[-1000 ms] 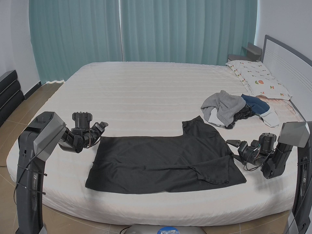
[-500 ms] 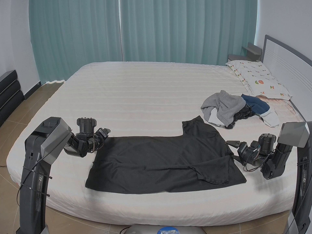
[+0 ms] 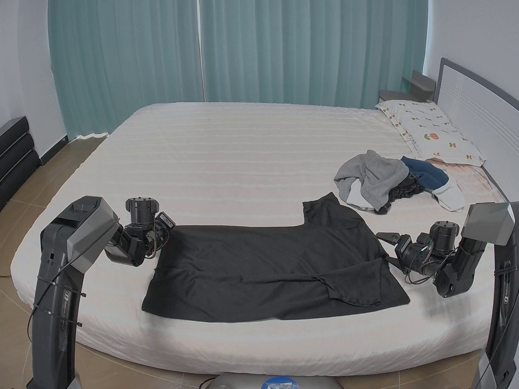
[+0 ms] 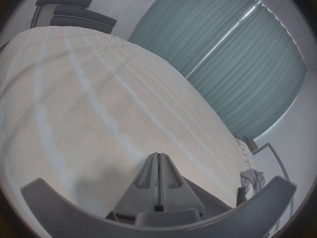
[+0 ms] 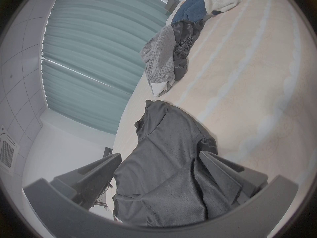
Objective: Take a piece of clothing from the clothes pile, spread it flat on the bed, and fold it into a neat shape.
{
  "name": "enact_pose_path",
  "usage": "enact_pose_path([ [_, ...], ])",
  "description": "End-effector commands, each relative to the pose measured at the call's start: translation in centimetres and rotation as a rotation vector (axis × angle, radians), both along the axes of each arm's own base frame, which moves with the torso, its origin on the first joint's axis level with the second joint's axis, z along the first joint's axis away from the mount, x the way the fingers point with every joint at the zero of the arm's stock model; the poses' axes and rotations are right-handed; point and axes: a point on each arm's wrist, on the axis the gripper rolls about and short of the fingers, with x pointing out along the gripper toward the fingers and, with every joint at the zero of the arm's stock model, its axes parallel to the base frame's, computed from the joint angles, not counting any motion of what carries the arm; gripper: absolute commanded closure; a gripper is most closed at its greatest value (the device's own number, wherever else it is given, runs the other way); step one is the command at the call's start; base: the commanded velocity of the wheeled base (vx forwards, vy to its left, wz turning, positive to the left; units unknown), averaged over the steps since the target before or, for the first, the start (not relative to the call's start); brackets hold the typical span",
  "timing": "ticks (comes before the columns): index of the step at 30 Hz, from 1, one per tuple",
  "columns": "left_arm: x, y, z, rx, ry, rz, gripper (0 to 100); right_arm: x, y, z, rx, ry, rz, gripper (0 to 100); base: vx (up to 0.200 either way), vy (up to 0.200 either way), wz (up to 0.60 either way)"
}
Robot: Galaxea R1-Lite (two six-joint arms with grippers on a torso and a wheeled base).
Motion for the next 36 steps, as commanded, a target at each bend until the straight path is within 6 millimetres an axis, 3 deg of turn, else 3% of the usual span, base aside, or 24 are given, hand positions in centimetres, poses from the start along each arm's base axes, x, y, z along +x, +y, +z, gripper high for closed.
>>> enact_pose_path([
  [1, -0.8, 0.0, 0.8, -0.020, 0.001, 0.014, 100, 0.1, 0.2, 0.0, -0.012, -0.004, -0.016, 0, 0.000, 0.000, 0.00],
  [13, -1.8, 0.2, 0.9, -0.073, 0.010, 0.032, 100, 2.1, 3.3, 1.6, -0.149, -0.098, -0.023, 0, 0.000, 0.000, 0.00],
  [18, -2.0, 0.2, 0.8, -0.072, 0.019, 0.032, 100, 4.4, 4.7, 2.4, -0.274, -0.128, -0.044, 0, 0.000, 0.000, 0.00],
  [19, -2.1, 0.2, 0.7, -0.072, 0.021, 0.032, 100, 5.9, 6.2, 2.8, -0.316, -0.129, -0.079, 0, 0.000, 0.000, 0.00],
  [22, -2.2, 0.2, 0.7, -0.072, 0.026, 0.032, 100, 7.9, 8.0, 2.3, -0.362, -0.094, -0.076, 0, 0.000, 0.000, 0.00],
  [28, -2.4, 0.2, 0.7, -0.072, 0.030, 0.031, 100, 10.0, 8.7, 0.3, -0.436, -0.040, -0.082, 0, 0.000, 0.000, 0.00],
  [36, -2.6, 0.2, 0.8, -0.072, 0.033, 0.031, 100, 13.8, 9.5, 0.2, -0.475, -0.041, -0.139, 0, 0.000, 0.000, 0.00],
])
